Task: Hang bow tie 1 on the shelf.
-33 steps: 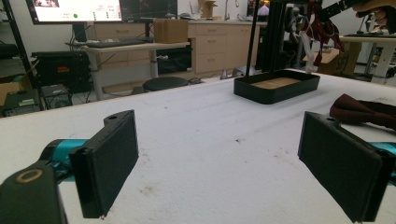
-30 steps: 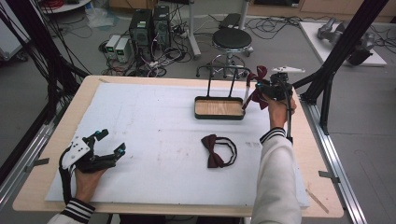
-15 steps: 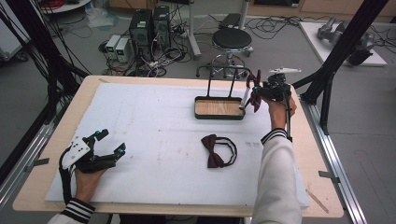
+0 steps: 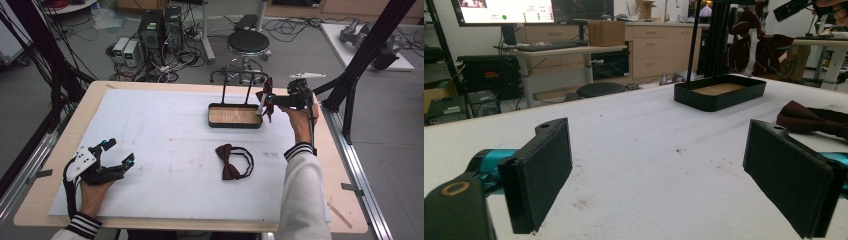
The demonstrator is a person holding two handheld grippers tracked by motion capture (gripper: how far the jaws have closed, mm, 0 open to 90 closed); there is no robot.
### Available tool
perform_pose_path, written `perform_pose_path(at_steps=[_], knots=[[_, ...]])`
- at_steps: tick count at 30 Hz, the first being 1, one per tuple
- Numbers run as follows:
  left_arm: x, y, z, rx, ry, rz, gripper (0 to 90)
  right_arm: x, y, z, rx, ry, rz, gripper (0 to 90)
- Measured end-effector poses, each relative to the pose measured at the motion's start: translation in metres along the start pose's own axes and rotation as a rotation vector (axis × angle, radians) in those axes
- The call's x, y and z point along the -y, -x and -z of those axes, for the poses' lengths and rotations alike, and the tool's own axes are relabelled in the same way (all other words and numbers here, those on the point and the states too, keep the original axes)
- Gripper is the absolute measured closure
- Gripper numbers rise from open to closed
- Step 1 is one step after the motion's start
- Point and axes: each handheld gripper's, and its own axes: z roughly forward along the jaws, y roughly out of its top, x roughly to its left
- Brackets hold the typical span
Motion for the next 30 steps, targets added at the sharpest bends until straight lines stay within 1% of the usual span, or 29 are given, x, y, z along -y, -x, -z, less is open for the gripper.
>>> perform_pose_path(at_steps=[1,3,5,7,8,9,10,11,14,15,16,17,18,19,20,25,27,28,30], knots=[[0.000,0.000,0.000,0.000,0.000,0.000,12.6,-0.001,-0.002,0.007,-0.009,0.002,0.000,15.3],[0.000,0.000,0.000,0.004,0.000,0.000,12.6,-0.001,-0.003,0.010,-0.011,0.005,-0.002,14.9],[0.000,-0.001,0.000,0.003,0.003,0.005,12.6,-0.003,-0.005,0.019,-0.024,0.013,-0.001,14.9],[0.000,-0.001,0.000,0.004,0.004,0.006,12.6,-0.005,-0.010,0.030,-0.033,0.026,0.006,14.8],[0.000,-0.001,0.000,0.004,0.004,0.005,12.6,-0.006,-0.013,0.040,-0.039,0.036,0.021,14.9],[0.000,-0.001,0.000,0.004,0.004,0.005,12.6,-0.006,-0.013,0.040,-0.039,0.036,0.021,14.9],[0.000,-0.001,0.000,0.006,0.005,0.006,12.5,-0.006,-0.016,0.050,-0.045,0.046,0.021,14.9],[0.000,-0.001,0.000,0.006,0.006,0.005,12.5,-0.006,-0.016,0.050,-0.045,0.046,0.021,14.9],[0.000,-0.001,0.001,0.008,0.008,0.006,12.6,-0.006,-0.019,0.064,-0.057,0.070,0.023,15.0],[0.000,-0.001,0.001,0.009,0.007,0.007,12.6,-0.004,-0.020,0.070,-0.054,0.106,0.030,16.2],[0.000,-0.001,0.001,0.009,0.007,0.007,12.6,-0.002,-0.021,0.073,-0.057,0.127,0.027,16.8],[0.000,-0.001,0.001,0.009,0.009,0.008,12.6,0.001,-0.021,0.076,-0.065,0.135,0.021,17.0],[0.000,-0.001,0.001,0.009,0.008,0.008,12.6,0.004,-0.022,0.078,-0.069,0.128,0.013,16.9],[0.000,-0.001,0.001,0.008,0.009,0.010,12.6,0.007,-0.023,0.080,-0.062,0.132,0.024,16.9],[0.000,-0.001,0.001,0.008,0.009,0.011,12.6,0.011,-0.024,0.082,-0.061,0.141,0.024,16.9],[0.000,-0.001,0.001,0.010,0.008,0.008,12.6,0.026,-0.028,0.089,-0.074,0.151,0.012,16.7],[0.000,-0.001,0.001,0.009,0.008,0.009,12.6,0.031,-0.029,0.092,-0.076,0.159,0.014,15.9],[0.000,-0.001,0.001,0.010,0.008,0.008,12.6,0.037,-0.031,0.096,-0.079,0.176,0.008,14.8],[0.000,-0.001,0.001,0.009,0.008,0.007,12.6,0.039,-0.032,0.098,-0.083,0.180,0.003,14.5]])
